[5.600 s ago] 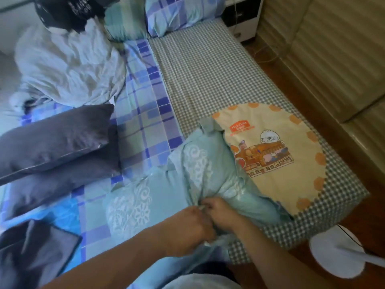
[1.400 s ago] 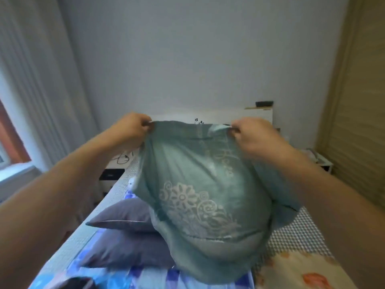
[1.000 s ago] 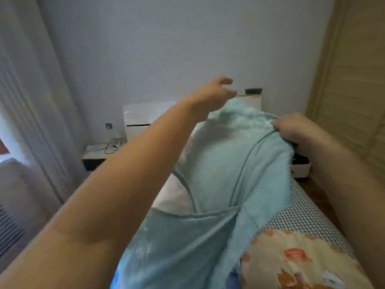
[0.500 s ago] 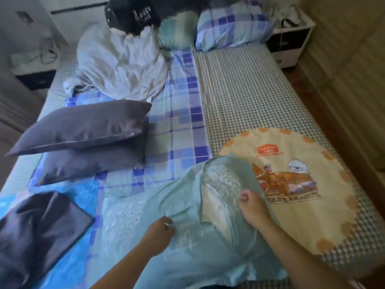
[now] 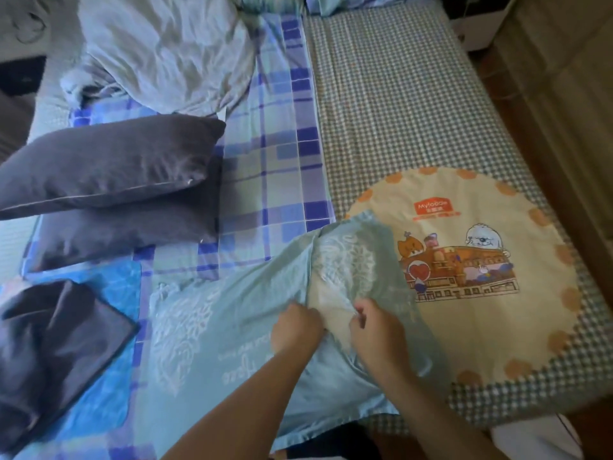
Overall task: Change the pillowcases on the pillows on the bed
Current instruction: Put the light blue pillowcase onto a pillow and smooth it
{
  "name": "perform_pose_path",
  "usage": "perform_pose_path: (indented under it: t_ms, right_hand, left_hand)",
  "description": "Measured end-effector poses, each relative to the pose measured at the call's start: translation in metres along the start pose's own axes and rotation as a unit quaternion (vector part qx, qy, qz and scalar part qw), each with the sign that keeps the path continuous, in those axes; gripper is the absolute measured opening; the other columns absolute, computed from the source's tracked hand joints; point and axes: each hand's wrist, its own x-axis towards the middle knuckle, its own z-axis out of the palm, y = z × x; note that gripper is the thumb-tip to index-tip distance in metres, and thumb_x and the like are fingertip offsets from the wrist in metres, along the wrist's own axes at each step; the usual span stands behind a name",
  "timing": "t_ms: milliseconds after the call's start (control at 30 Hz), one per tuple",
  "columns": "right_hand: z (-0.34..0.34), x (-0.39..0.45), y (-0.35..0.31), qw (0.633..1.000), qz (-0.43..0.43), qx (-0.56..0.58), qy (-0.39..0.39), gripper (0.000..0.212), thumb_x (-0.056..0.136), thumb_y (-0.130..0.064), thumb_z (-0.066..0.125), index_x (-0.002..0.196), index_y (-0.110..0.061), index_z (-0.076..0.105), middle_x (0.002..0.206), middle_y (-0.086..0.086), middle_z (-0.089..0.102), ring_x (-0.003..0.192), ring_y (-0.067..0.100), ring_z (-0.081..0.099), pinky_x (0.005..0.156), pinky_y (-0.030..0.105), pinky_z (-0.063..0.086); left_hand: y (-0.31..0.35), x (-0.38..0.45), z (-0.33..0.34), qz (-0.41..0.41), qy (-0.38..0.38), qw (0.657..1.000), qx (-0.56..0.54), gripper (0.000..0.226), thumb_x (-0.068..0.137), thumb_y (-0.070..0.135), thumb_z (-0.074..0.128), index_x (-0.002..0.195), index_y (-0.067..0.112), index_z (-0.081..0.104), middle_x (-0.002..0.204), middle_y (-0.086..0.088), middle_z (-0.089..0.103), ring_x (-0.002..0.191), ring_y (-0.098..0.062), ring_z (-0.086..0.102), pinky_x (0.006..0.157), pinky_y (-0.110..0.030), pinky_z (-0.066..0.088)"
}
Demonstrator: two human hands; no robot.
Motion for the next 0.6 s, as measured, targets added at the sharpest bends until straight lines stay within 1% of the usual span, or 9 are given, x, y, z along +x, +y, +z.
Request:
perform_pose_path:
  t_ms: [133, 200, 233, 267, 300, 333, 400, 500, 600]
  right_hand:
    - [0.021, -0.008, -0.036, 0.965, -0.038, 0.181, -0.184, 0.018, 0.096, -0.011, 0.059, 0.087, -0.018, 0.073, 0.078, 0.001, 0.068, 0.075, 0.015, 0.060, 0.074, 0.040, 0.050]
    - [0.027, -0.008, -0.043, 0.943, 0.065, 0.231, -0.228, 0.040, 0.098, 0.006, 0.039, 0.070, -0.004, 0.065, 0.065, 0.003, 0.059, 0.062, 0.012, 0.056, 0.072, 0.039, 0.050]
    - [0.019, -0.022, -0.063, 0.912, 0.080, 0.290, -0.278, 0.052, 0.097, 0.013, 0.025, 0.064, -0.002, 0.062, 0.061, 0.001, 0.057, 0.056, 0.009, 0.055, 0.072, 0.025, 0.048]
    - [0.019, -0.028, -0.069, 0.952, 0.057, 0.248, -0.173, 0.061, 0.096, 0.016, 0.015, 0.066, -0.001, 0.065, 0.065, 0.001, 0.060, 0.058, 0.006, 0.057, 0.075, 0.017, 0.043]
    - [0.009, -0.032, -0.074, 0.931, 0.096, 0.290, -0.199, 0.061, 0.099, 0.013, 0.010, 0.086, 0.005, 0.069, 0.084, 0.007, 0.066, 0.078, 0.008, 0.063, 0.083, 0.015, 0.039]
    - [-0.003, -0.029, -0.069, 0.870, 0.145, 0.370, -0.293, 0.052, 0.103, 0.007, 0.009, 0.119, 0.010, 0.058, 0.112, 0.013, 0.063, 0.106, 0.015, 0.060, 0.094, 0.016, 0.033]
    - [0.008, -0.046, -0.047, 0.927, 0.117, 0.217, -0.283, 0.042, 0.109, -0.008, 0.017, 0.143, 0.003, 0.038, 0.136, 0.017, 0.051, 0.121, 0.025, 0.048, 0.099, 0.022, 0.032]
    - [0.007, -0.032, -0.002, 0.818, 0.197, 0.405, -0.358, 0.034, 0.107, -0.026, 0.041, 0.118, -0.002, 0.063, 0.094, 0.011, 0.070, 0.079, 0.016, 0.065, 0.070, 0.023, 0.050]
    - [-0.004, -0.040, 0.033, 0.864, 0.117, 0.326, -0.366, 0.033, 0.104, -0.037, 0.048, 0.096, -0.012, 0.067, 0.083, 0.006, 0.067, 0.070, 0.011, 0.061, 0.068, 0.029, 0.046]
  left_hand:
    - [-0.031, -0.049, -0.019, 0.116, -0.015, 0.993, -0.023, 0.025, 0.096, 0.027, 0.040, 0.075, 0.017, 0.050, 0.085, -0.012, 0.067, 0.084, -0.034, 0.065, 0.080, -0.044, 0.053]
    - [-0.038, -0.075, -0.031, 0.196, -0.017, 0.978, -0.064, 0.029, 0.094, 0.026, 0.042, 0.066, 0.021, 0.042, 0.066, 0.003, 0.057, 0.068, -0.020, 0.056, 0.070, -0.038, 0.047]
    - [-0.032, -0.084, -0.037, 0.246, -0.026, 0.967, -0.065, 0.029, 0.091, 0.028, 0.042, 0.063, 0.023, 0.038, 0.059, 0.006, 0.051, 0.062, -0.014, 0.049, 0.065, -0.035, 0.041]
    - [-0.024, -0.090, -0.040, 0.292, -0.044, 0.955, -0.037, 0.028, 0.089, 0.030, 0.041, 0.062, 0.023, 0.035, 0.056, 0.006, 0.046, 0.059, -0.013, 0.045, 0.062, -0.034, 0.037]
    - [-0.018, -0.092, -0.039, 0.325, -0.065, 0.943, 0.015, 0.029, 0.089, 0.031, 0.040, 0.062, 0.022, 0.033, 0.056, 0.004, 0.044, 0.060, -0.016, 0.045, 0.061, -0.034, 0.035]
    - [-0.016, -0.086, -0.037, 0.329, -0.081, 0.938, 0.070, 0.032, 0.092, 0.031, 0.042, 0.063, 0.021, 0.033, 0.058, 0.003, 0.043, 0.064, -0.021, 0.047, 0.062, -0.035, 0.036]
    - [-0.021, -0.064, -0.032, 0.297, -0.103, 0.940, 0.132, 0.035, 0.095, 0.027, 0.046, 0.062, 0.020, 0.036, 0.068, 0.004, 0.045, 0.080, -0.028, 0.056, 0.069, -0.035, 0.040]
    - [-0.030, -0.030, -0.032, 0.333, -0.059, 0.906, 0.255, 0.027, 0.097, 0.030, 0.047, 0.077, 0.018, 0.061, 0.098, -0.010, 0.054, 0.102, -0.034, 0.055, 0.089, -0.034, 0.045]
    - [-0.008, -0.009, -0.036, 0.404, 0.016, 0.845, 0.349, 0.034, 0.093, 0.038, 0.045, 0.101, 0.017, 0.071, 0.123, -0.008, 0.051, 0.115, -0.033, 0.047, 0.095, -0.042, 0.045]
